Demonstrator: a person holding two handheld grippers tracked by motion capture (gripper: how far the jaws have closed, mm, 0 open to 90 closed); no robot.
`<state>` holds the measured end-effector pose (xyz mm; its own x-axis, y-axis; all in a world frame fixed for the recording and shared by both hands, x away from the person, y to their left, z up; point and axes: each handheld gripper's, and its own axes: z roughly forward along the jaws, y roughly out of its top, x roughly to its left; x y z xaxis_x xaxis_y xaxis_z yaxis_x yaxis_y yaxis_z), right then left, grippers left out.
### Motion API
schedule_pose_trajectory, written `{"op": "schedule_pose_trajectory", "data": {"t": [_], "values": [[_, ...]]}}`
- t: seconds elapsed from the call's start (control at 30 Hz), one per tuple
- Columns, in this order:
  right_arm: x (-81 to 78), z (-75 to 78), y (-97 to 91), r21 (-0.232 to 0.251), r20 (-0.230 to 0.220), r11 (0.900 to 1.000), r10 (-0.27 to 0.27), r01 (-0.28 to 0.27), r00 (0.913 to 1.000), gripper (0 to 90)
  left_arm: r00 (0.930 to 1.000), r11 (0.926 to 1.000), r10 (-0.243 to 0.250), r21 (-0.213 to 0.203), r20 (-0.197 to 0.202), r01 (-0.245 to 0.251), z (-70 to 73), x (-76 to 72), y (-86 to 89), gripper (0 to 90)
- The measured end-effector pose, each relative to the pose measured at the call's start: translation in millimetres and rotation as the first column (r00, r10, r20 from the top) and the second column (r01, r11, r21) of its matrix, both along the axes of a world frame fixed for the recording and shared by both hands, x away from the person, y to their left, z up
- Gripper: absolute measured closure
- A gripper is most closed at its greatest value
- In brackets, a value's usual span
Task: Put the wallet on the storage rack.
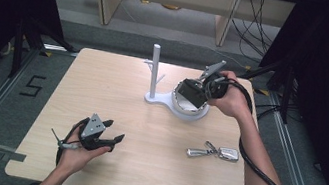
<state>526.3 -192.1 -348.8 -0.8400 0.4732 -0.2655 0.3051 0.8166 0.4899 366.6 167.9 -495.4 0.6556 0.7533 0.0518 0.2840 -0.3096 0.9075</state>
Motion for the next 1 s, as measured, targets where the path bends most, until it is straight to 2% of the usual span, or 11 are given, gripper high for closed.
{"op": "schedule_pose_trajectory", "data": {"t": [0.27,0.3,0.4,0.5,0.63,0.7,0.77,0.8,0.9,0.93,1.0], "values": [[7.0,-9.5,-0.5,0.008,-0.011,1.0,-0.005,0.005,0.9999,77.2,1.0,1.0,-0.002,0.003,-0.002,0.002,-0.7,-0.2,-0.6,32.3],[7.2,-11.1,-0.2,0.015,-0.027,0.9998,-0.012,0.013,0.9995,77.1,1.0,1.0,-0.002,0.006,-0.003,0.002,-0.9,-0.3,-0.4,32.3],[10.5,-15.4,-1.0,0.02,-0.034,0.9997,-0.012,0.013,0.9993,76.4,1.0,1.0,-0.007,-0.002,-0.003,0.007,-1.7,0.0,-0.7,32.3],[11.7,-18.2,-1.2,0.034,-0.05,0.9984,-0.043,0.045,0.9978,74.6,1.0,1.0,-0.004,0.0,-0.004,0.004,-1.6,-0.1,-0.4,32.2],[15.5,-17.3,-3.1,0.049,-0.034,0.9971,-0.057,0.058,0.9978,71.5,1.0,1.0,-0.006,-0.002,-0.007,0.006,-2.0,0.1,0.2,32.1],[15.5,-14.1,-6.4,0.053,-0.02,0.9934,-0.101,0.102,0.9947,70.5,1.0,1.0,-0.004,-0.003,-0.008,0.004,-2.4,0.1,0.3,32.1],[15.7,-13.8,-7.9,0.051,-0.02,0.9929,-0.107,0.108,0.9941,70.4,1.0,1.0,-0.004,-0.004,-0.008,0.004,-2.6,0.1,0.3,32.1],[15.2,-11.6,-12.4,0.052,0.015,0.9872,-0.152,0.151,0.9883,70.4,0.9999,1.0,-0.003,-0.004,-0.01,0.003,-2.8,-0.1,0.1,32.1],[15.1,-10.3,-17.2,0.06,0.03,0.9814,-0.184,0.182,0.9824,70.4,0.9999,1.0,-0.002,0.001,-0.012,0.002,-3.0,-0.2,-0.3,32.1],[15.7,-8.8,-23.4,0.058,0.048,0.9758,-0.214,0.211,0.9757,68.8,0.9999,1.0,-0.004,-0.005,-0.015,0.004,-3.5,-0.3,-1.1,32.1],[15.3,-7.8,-25.4,0.063,0.046,0.9734,-0.223,0.22,0.9736,67.8,0.9999,1.0,-0.003,-0.001,-0.016,0.003,-3.5,-0.5,-1.2,32.1]]}}
